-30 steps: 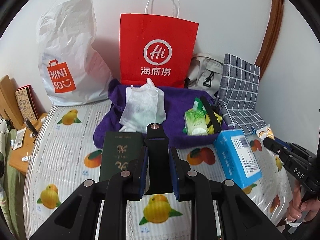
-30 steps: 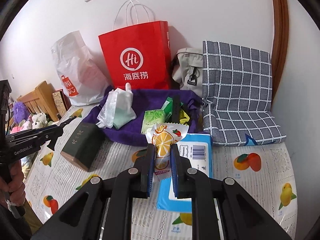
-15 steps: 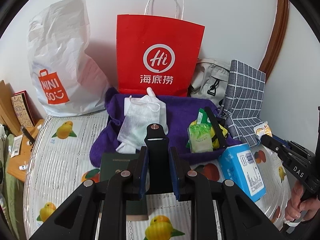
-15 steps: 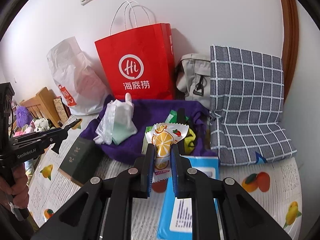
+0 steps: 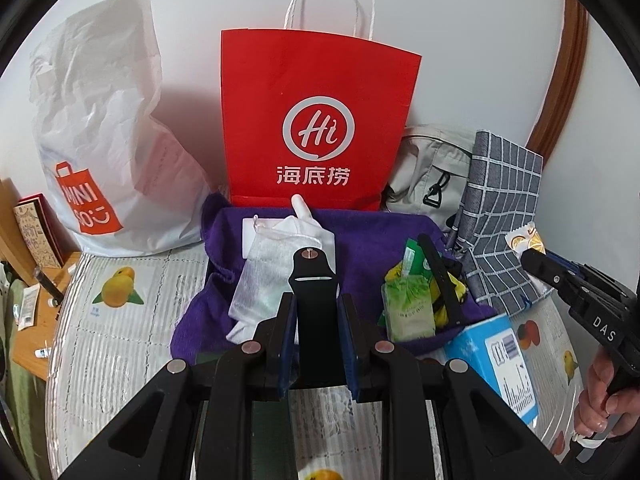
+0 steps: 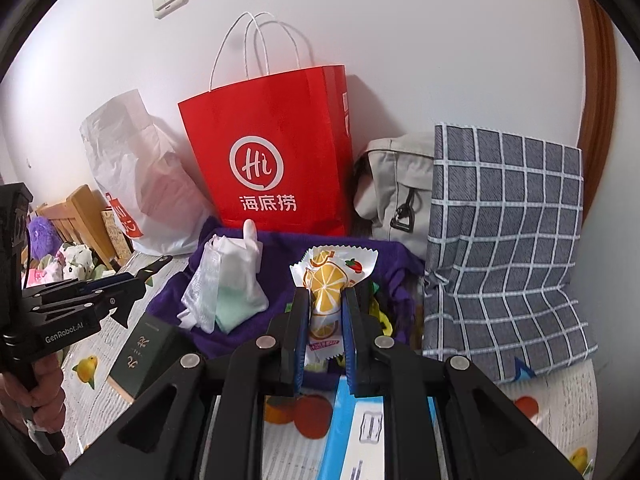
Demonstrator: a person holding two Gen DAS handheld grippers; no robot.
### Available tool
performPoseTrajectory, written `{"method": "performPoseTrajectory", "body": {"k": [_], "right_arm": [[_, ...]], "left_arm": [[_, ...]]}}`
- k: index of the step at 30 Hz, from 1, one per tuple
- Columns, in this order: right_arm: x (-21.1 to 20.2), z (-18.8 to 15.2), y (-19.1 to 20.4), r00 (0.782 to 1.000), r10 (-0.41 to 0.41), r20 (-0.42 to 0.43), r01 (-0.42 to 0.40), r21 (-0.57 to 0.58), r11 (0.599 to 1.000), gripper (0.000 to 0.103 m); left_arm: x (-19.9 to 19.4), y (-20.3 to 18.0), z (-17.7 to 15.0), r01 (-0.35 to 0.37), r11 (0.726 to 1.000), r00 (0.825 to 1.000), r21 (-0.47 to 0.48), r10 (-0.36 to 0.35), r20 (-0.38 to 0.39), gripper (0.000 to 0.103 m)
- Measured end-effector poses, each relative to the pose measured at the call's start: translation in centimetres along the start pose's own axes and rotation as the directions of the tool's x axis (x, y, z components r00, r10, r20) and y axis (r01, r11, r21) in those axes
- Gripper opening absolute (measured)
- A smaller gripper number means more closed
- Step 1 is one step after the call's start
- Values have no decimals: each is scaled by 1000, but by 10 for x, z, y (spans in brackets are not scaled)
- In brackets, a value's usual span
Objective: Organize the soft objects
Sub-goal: 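Carry the strap piece with the left tool while the right carries the sachet to the towel, then release the strap piece onto the towel with the left tool while the right releases the sachet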
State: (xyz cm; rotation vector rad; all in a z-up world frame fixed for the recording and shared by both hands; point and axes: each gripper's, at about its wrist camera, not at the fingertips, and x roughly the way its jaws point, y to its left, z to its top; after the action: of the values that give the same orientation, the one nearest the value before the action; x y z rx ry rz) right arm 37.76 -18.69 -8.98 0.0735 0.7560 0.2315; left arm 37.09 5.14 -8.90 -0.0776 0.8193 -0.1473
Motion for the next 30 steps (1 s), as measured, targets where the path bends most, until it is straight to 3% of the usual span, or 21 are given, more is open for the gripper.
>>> {"method": "performPoseTrajectory", "body": {"k": [12, 30], "right_arm": [[44, 16, -1, 1000, 6, -27, -7, -26, 1000, 16], [109, 4, -30, 987, 36, -159, -34, 11, 999, 16]], "left_arm": [[37, 10, 20, 7, 1000, 1000, -29, -8, -20, 20], [98, 12, 21, 63, 997, 993, -44, -67, -102, 20]]}}
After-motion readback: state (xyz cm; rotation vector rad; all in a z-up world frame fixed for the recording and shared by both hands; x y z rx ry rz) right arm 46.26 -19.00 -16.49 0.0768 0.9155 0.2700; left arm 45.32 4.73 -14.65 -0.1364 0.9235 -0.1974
